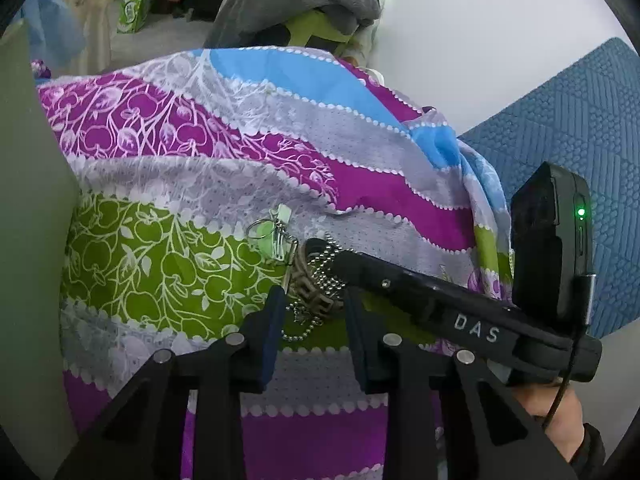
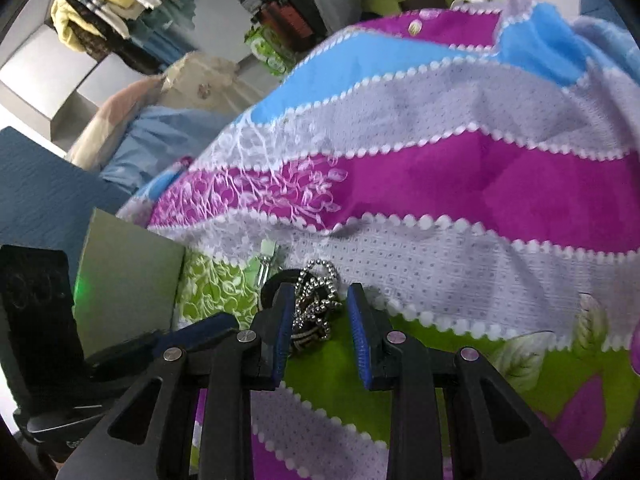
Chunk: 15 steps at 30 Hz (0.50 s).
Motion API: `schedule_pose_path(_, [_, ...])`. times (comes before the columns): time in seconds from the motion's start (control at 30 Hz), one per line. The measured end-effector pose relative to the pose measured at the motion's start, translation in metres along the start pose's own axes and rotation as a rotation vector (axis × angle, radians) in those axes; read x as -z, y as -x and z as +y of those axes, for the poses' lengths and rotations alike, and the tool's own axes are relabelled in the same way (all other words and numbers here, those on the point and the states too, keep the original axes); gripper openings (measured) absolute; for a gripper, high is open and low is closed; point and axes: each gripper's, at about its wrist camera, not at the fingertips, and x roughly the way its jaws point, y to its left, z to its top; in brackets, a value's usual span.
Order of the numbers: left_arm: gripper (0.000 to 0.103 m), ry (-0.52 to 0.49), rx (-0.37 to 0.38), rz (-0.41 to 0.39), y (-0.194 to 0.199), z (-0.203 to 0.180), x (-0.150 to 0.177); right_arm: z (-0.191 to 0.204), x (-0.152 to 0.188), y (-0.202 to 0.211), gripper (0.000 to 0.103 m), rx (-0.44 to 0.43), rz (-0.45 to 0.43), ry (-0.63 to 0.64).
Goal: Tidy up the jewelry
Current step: 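Grasp the black-and-white patterned bangle with the left tool while the right tool grasps the silver chain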
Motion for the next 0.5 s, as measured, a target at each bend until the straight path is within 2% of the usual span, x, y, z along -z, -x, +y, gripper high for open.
schedule_pose_path(0.03, [0.029,0.003,0.002,0.001,-0.001,0.002,0.000,0.000,0.000,-0.003,0.013,0.004,0.008,0.001])
schedule_pose_path(0.13, [0.029,-0.005,0.002,-0.004,-0.001,0.002,0.000,-0.002,-0.001,-0.002,0.010,-0.014,-0.001,-0.012])
schedule_pose_path(0.3, [0.028,-0.009,0.019,-0.011,-0.007,-0.002,-0.005,0.000,-0.001,0.008,0.009,-0.031,-0.050,-0.013])
schedule_pose_path(0.33, [0.025,-0.011,0.009,-0.008,-0.009,-0.003,-0.006,-0.001,-0.001,0.010,0.009,-0.035,-0.058,-0.019])
schedule_pose_path(0.5, [0.022,-0.004,0.030,-0.004,-0.019,-0.005,-0.013,-0.008,-0.002,0.010,0.010,-0.030,-0.063,-0.051])
